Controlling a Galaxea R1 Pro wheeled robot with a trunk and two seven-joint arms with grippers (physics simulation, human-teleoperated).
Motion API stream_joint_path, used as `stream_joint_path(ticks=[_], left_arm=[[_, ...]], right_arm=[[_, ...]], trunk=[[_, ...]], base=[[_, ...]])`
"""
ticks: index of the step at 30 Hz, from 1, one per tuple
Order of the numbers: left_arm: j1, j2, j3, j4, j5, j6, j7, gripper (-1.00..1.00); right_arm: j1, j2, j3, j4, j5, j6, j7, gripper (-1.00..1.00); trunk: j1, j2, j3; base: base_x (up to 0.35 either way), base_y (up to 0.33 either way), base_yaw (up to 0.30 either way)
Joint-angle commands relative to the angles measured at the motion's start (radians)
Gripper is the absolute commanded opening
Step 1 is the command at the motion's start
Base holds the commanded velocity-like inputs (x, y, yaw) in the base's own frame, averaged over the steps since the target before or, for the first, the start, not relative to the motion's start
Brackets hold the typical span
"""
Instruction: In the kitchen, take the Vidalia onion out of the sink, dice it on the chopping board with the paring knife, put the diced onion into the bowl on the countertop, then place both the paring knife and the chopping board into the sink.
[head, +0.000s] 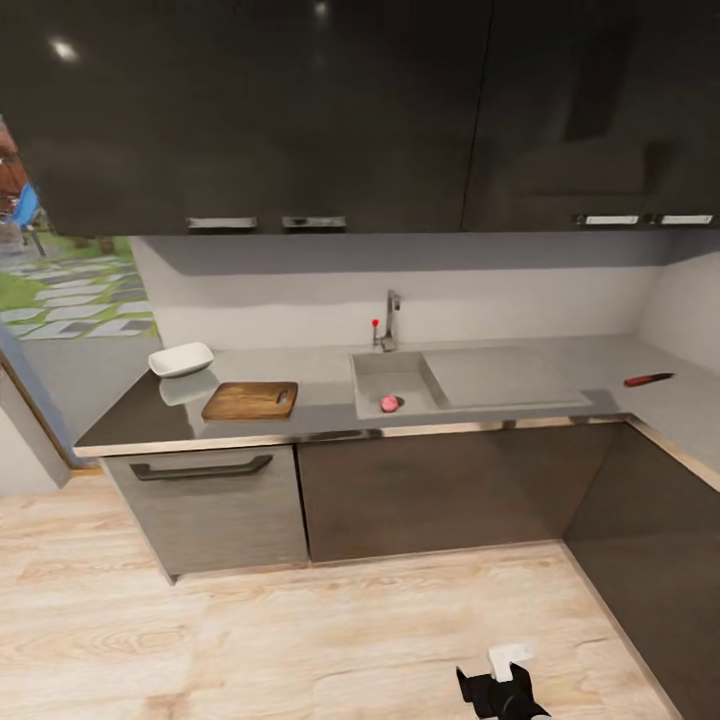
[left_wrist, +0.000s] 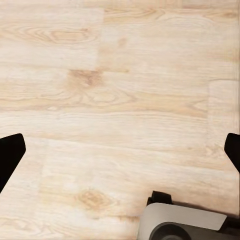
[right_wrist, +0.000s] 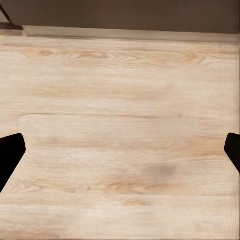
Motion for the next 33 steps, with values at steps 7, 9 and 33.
stream_joint_path(ticks=[7, 9, 33], left_arm=[[0.000, 0.000, 0.000, 0.000, 0.001, -0.002, 0.002, 1.00], [0.000, 0.000, 0.000, 0.000, 0.001, -0.002, 0.002, 1.00], [0.000, 0.000, 0.000, 0.001, 0.001, -0.002, 0.002, 1.00]], right_arm=[[-0.001, 0.000, 0.005, 0.001, -0.003, -0.003, 0.003, 1.00], [-0.001, 0.000, 0.005, 0.001, -0.003, -0.003, 0.003, 1.00], [-0.001, 0.000, 0.005, 0.001, -0.003, -0.003, 0.003, 1.00]], trunk=[[0.001, -0.002, 0.008], [0.001, -0.002, 0.011], [0.001, -0.002, 0.028]], base=[[0.150, -0.306, 0.175], [0.150, -0.306, 0.203], [0.111, -0.305, 0.024]])
